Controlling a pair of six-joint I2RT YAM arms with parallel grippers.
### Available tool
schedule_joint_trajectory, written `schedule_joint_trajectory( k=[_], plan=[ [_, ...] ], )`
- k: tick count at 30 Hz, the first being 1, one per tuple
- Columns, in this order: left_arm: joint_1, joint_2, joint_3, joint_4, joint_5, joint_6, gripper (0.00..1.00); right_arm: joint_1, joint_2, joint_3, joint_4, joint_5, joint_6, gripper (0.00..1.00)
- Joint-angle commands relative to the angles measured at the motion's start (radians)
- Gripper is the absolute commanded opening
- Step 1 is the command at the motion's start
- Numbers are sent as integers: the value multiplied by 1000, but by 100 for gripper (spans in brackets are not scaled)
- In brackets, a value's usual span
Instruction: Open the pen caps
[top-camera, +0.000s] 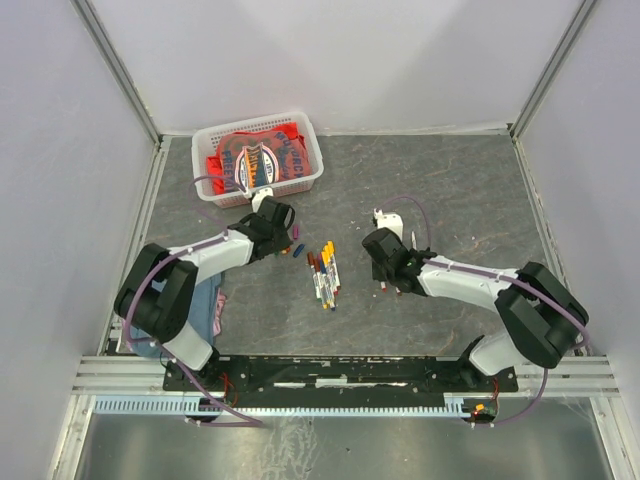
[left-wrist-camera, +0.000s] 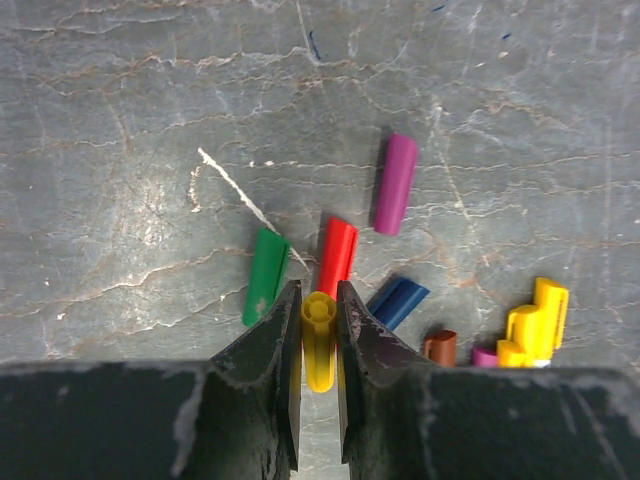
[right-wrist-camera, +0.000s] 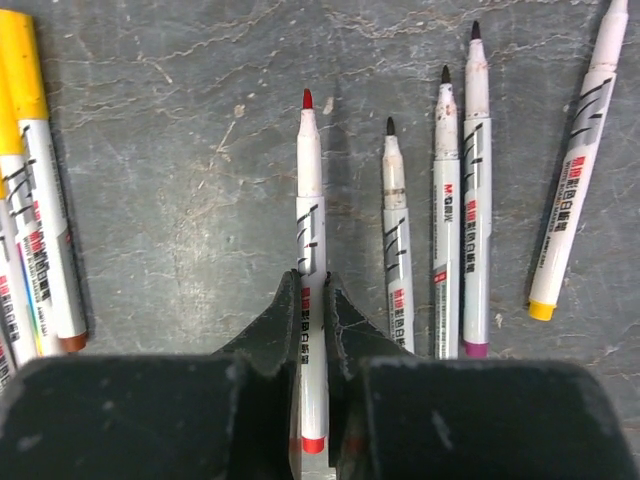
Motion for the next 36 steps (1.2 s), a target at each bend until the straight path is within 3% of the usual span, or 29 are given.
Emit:
schedule_joint_trajectory(
  k=[1,17,22,36],
  plan=[
    [-11,27,48,-29,-66,57,8,-16,19,49,-3,39,-17,11],
    [-37,81,76,-57,-109,65,30,-32,67,49,2,27,-7,26],
    [-42,83,81,-62,-118,65,33,-34,57,51,-5,25,-10,34],
    [-57,24,95,-71,-134,56,33,-19,-64,100,-18,-37,-64,36]
  ],
)
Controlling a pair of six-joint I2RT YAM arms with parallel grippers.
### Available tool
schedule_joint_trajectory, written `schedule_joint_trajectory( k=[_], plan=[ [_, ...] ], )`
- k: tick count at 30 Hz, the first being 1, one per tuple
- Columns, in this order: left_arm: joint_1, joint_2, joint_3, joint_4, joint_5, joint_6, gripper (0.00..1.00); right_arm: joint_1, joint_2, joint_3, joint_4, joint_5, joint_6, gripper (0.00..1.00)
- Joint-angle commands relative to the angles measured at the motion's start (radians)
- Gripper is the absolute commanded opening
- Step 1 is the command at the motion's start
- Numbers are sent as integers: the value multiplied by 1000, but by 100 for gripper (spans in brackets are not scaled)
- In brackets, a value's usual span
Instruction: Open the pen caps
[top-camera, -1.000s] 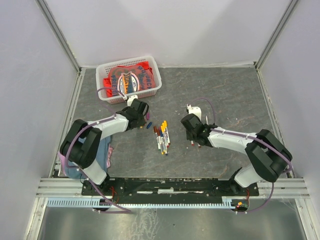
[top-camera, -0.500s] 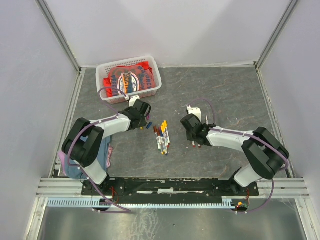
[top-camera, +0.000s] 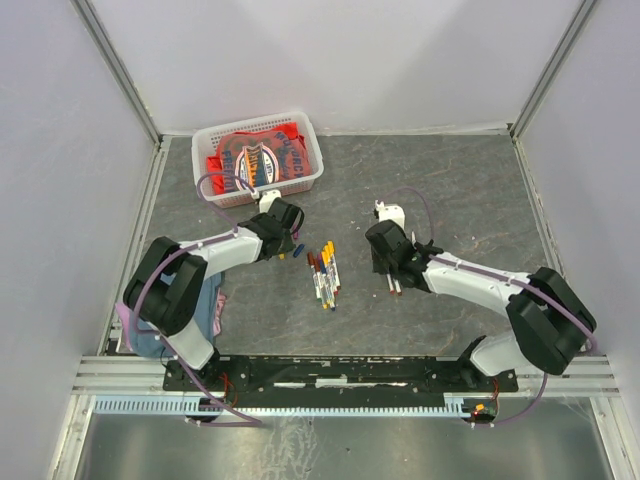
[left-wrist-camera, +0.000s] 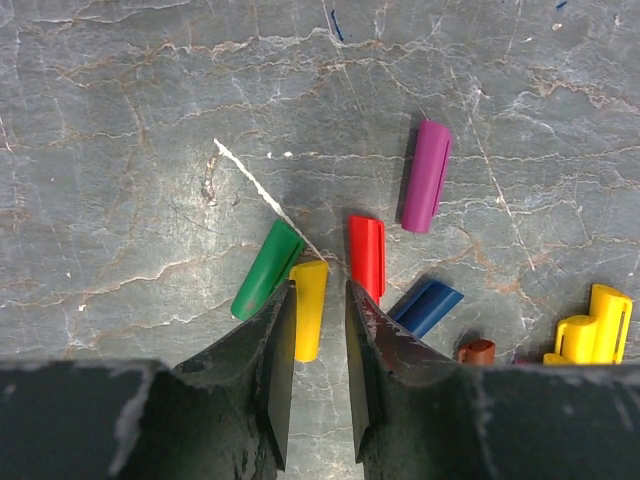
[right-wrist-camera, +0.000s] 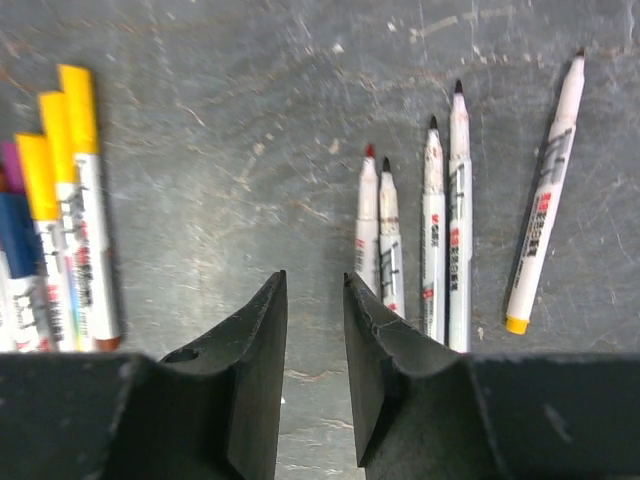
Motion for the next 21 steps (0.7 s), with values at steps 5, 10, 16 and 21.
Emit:
schedule_joint_trajectory(
  k=[5,10,16,21],
  plan=[
    [-18,-63,46,3,-31,24,35,37,8,111,32,-94,-17,37],
    [-27,-80,43,0,-34,21,35,72,88,171,56,-135,-4,37],
    [-45,-111,46,1,-37,18,35,95,200,249,64,-169,7,37],
    [-57,-121,50,2,-35,17,35,102,268,287,61,-171,12,38]
  ],
)
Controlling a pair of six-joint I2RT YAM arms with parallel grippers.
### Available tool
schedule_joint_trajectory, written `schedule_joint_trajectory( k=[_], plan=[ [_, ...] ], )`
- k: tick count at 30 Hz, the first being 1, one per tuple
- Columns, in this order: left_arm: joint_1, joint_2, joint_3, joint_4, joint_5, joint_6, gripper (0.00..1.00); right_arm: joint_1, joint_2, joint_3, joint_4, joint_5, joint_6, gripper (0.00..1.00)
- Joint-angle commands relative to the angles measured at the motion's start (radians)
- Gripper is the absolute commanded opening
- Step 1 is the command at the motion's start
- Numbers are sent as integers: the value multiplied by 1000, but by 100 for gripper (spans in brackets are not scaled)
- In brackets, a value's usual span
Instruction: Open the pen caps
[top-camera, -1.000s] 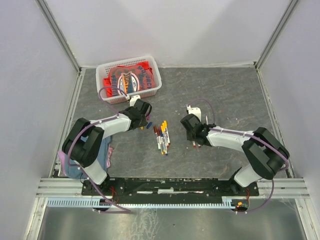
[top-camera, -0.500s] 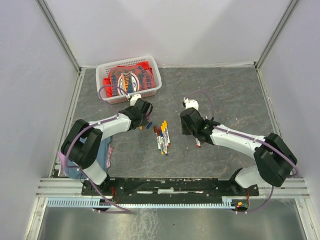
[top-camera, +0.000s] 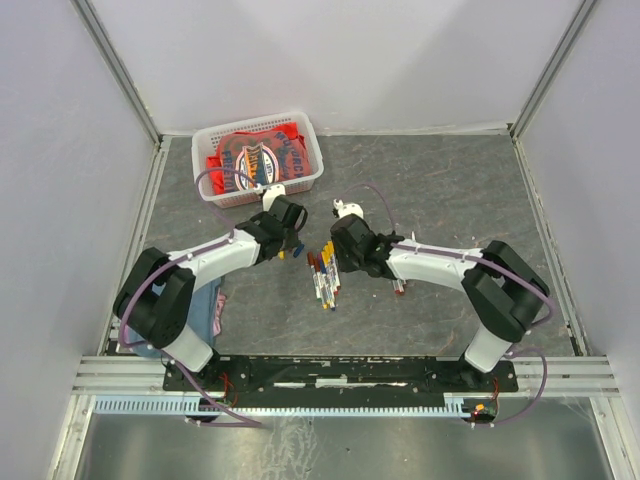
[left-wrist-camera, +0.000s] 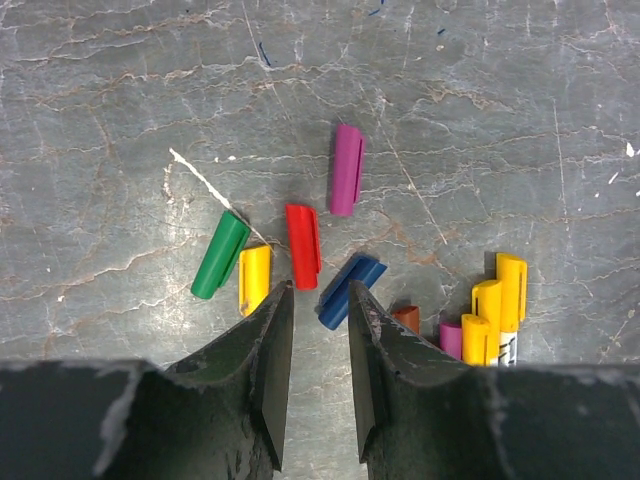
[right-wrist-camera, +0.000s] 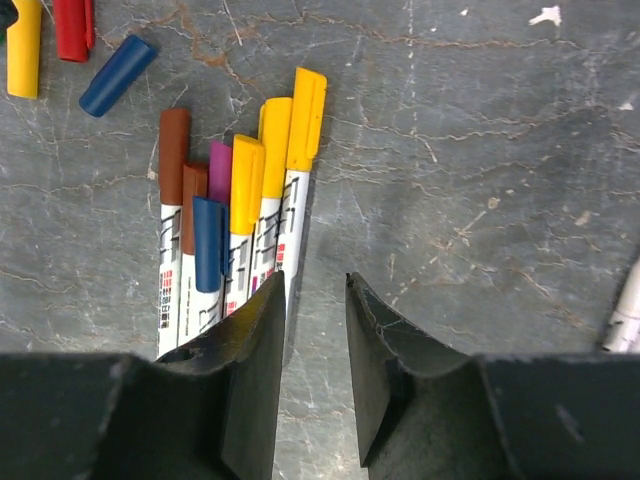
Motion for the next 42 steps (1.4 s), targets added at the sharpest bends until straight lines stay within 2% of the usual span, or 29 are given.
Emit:
schedule_joint_trajectory(
  k=[1,19,36,42],
  plan=[
    [-15,-39,36,10,-34,19,35,8,42,62,31,-10,10,38],
    [-39,-39,34,27,-32,15,35,19,118,91,32,-25,20,38],
    [-57,-53,31,51,-37,7,37,66,161,107,-80,73,2,37],
    [-61,-52,35,64,-9,-8,41,78,159,61,-71,72,30,11]
  ],
)
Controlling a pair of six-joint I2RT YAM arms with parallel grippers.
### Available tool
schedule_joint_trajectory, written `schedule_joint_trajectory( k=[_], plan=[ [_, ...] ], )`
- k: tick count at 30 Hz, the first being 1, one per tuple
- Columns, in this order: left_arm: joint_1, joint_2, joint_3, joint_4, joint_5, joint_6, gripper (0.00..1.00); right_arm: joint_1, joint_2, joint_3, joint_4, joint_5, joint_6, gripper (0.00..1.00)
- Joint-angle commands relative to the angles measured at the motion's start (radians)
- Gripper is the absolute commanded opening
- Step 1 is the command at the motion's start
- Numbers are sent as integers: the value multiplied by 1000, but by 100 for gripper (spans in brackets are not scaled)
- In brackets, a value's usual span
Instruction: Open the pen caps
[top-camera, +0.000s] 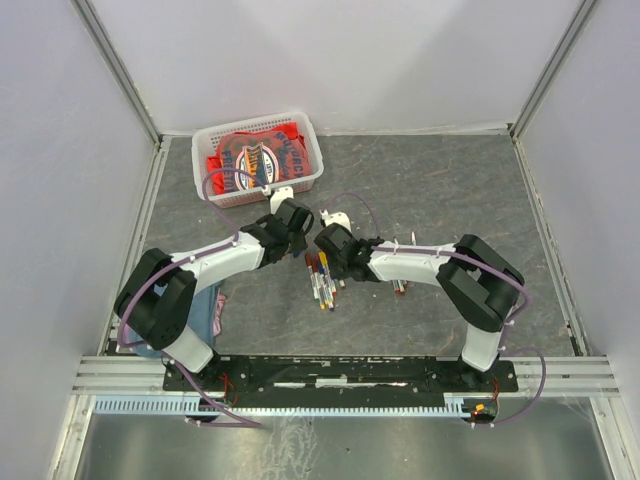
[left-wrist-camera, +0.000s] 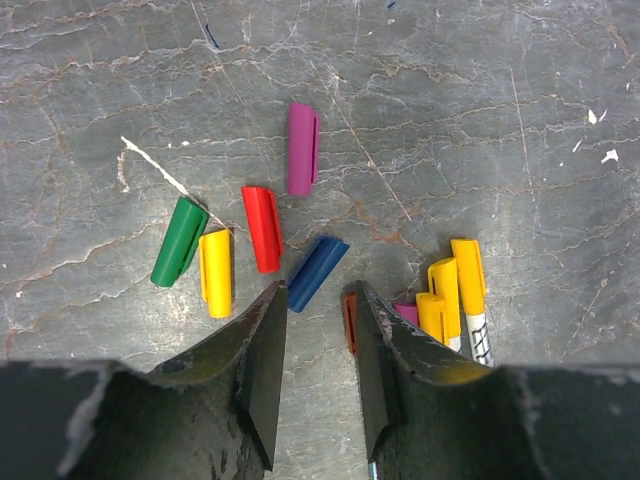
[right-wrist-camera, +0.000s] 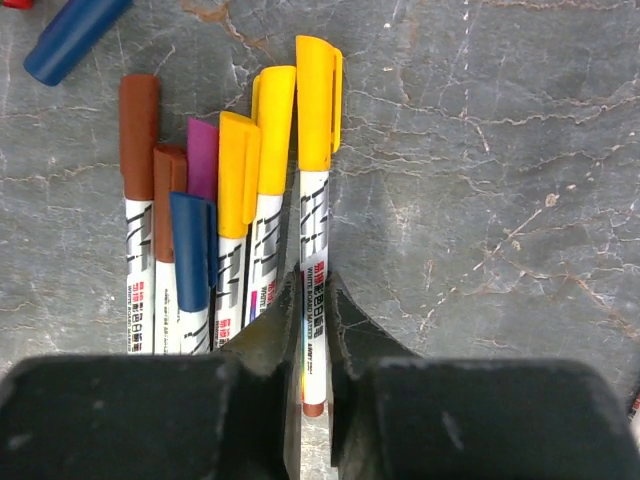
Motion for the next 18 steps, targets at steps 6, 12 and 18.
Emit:
schedule_joint_trajectory(
  k=[6,12,18],
  plan=[
    [-7,-69,14,97,64,-32,45,7,-51,-53,-11,29,33,1],
    [-6,-103,-31,194,179,-75,50,6,-156,-118,35,60,45,1],
    [-6,-75,-30,246,311,-116,51,6,-281,-177,94,46,59,1]
  ],
)
